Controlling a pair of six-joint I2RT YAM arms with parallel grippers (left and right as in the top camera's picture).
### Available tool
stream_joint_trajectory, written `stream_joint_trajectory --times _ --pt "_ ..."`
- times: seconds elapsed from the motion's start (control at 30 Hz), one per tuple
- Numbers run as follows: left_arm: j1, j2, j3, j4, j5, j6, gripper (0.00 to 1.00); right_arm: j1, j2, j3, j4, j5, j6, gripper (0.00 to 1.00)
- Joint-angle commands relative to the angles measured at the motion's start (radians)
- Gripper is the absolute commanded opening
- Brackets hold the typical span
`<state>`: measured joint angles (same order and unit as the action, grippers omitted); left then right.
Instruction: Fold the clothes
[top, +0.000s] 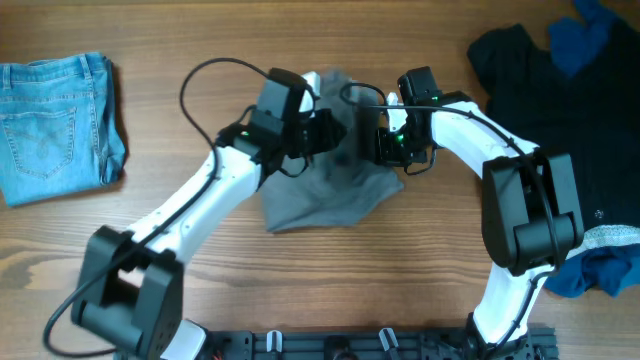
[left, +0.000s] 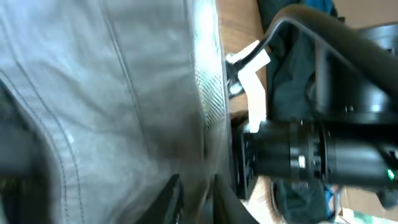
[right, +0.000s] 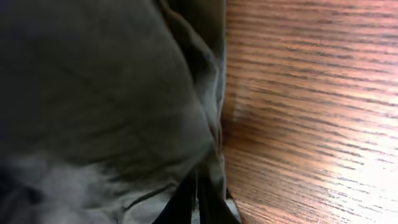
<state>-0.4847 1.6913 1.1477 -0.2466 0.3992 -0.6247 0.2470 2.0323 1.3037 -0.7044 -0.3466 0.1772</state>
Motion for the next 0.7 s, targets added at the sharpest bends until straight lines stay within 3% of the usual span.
stream_joint_trajectory --times 0.0,0.07,0.13,0.33,0.53,0.67 --pt "-0.033 0.056 0.023 0.035 -0.011 -0.036 0.20 0.004 0.027 -0.005 -0.021 0.017 -0.016 0.09" --pt "-0.036 0.058 0.023 0.056 -0.011 -0.039 0.23 0.004 0.027 -0.005 -0.023 0.017 -0.015 0.09" --pt "-0.034 0.058 0.023 0.068 -0.012 -0.038 0.33 0.004 0.027 -0.005 -0.029 0.018 -0.001 0.08" --pt "0.095 0.051 0.024 0.095 -0.024 -0.034 0.37 -0.069 -0.061 0.089 -0.173 0.040 0.010 0.07" --pt "0.225 0.063 0.024 0.154 -0.220 -0.034 0.54 -0.089 -0.266 0.179 -0.189 -0.009 0.033 0.11" --pt "0.230 0.142 0.024 0.224 -0.270 -0.023 0.56 -0.009 -0.275 0.173 -0.192 -0.136 0.006 0.12"
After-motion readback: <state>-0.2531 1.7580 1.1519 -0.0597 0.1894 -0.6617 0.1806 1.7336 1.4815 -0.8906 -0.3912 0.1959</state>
